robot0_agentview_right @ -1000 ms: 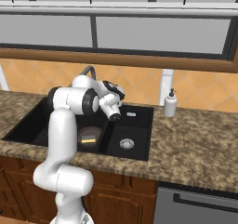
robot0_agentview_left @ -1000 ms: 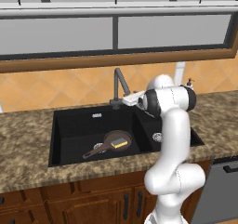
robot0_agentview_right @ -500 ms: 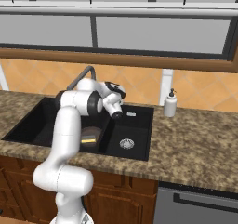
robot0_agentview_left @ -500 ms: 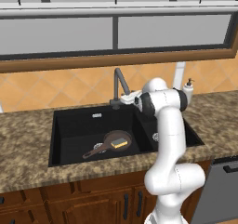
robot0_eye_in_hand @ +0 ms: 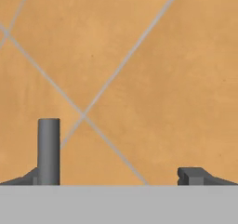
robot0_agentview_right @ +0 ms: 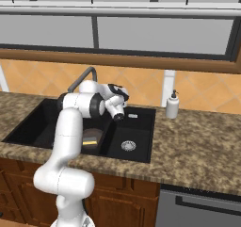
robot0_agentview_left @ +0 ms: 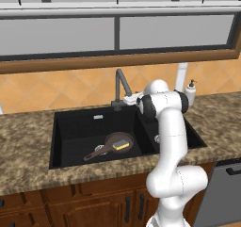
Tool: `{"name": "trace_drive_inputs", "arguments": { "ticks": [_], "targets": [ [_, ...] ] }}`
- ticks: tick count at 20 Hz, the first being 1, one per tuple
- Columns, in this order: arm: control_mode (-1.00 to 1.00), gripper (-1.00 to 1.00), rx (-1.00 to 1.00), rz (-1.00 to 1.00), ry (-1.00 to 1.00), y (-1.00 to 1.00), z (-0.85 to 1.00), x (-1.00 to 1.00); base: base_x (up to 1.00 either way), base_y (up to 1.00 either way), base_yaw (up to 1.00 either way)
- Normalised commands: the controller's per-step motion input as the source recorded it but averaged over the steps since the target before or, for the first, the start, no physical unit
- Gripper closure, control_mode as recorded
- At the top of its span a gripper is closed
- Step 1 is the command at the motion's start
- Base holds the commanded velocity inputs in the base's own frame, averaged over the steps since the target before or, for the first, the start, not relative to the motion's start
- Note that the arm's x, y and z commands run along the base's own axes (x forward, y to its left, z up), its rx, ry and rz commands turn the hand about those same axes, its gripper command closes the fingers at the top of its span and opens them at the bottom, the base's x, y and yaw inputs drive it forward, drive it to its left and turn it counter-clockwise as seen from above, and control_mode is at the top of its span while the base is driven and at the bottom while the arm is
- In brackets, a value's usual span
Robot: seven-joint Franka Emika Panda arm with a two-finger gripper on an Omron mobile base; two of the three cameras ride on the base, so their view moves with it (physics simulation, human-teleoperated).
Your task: Pick the pan and sponge and place them into the sink. Then turn on the water.
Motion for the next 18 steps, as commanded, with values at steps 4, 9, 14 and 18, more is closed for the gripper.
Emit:
{"name": "trace_drive_inputs", "arguments": {
  "ticks": [4, 9, 14, 18],
  "targets": [
    [-1.00, -1.00, 0.04, -0.16, 0.00, -0.69, -0.09, 0.03, 0.00, 0.00, 0.00],
    [-1.00, -1.00, 0.13, -0.11, 0.00, -0.87, 0.00, 0.15, 0.00, 0.00, 0.00],
    [-1.00, -1.00, 0.33, 0.01, 0.01, -1.00, 0.00, 0.07, 0.00, 0.00, 0.00],
    [-1.00, -1.00, 0.34, 0.06, 0.06, -1.00, -0.01, 0.03, 0.00, 0.00, 0.00]
  ]
}}
